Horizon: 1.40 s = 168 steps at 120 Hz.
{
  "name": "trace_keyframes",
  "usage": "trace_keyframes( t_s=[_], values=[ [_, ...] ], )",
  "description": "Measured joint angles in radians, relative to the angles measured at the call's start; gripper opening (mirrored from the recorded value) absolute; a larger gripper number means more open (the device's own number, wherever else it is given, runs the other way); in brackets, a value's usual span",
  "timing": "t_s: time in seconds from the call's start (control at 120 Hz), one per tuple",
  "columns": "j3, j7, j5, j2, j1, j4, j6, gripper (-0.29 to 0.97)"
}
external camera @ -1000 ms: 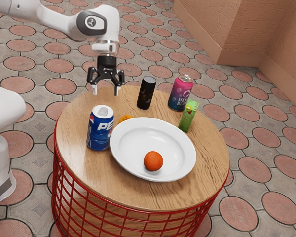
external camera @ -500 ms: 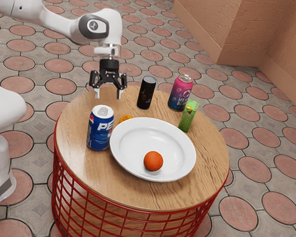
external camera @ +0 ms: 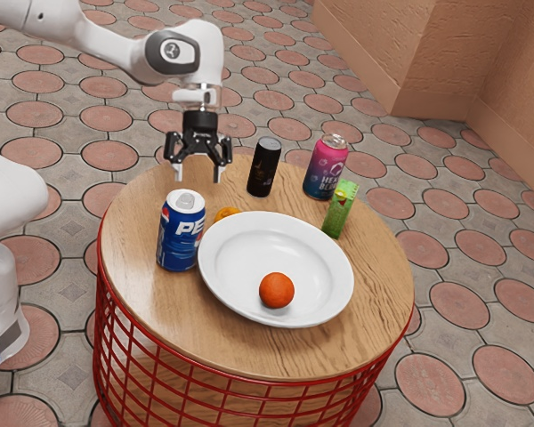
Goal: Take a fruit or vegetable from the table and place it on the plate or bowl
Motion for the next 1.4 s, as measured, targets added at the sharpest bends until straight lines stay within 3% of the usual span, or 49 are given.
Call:
trace_keyframes(
  t_s=[1.4],
  values=[
    [0.040, -0.032, -0.017, 0.000, -0.162, -0.034, 0.091, 0.68]
  ],
)
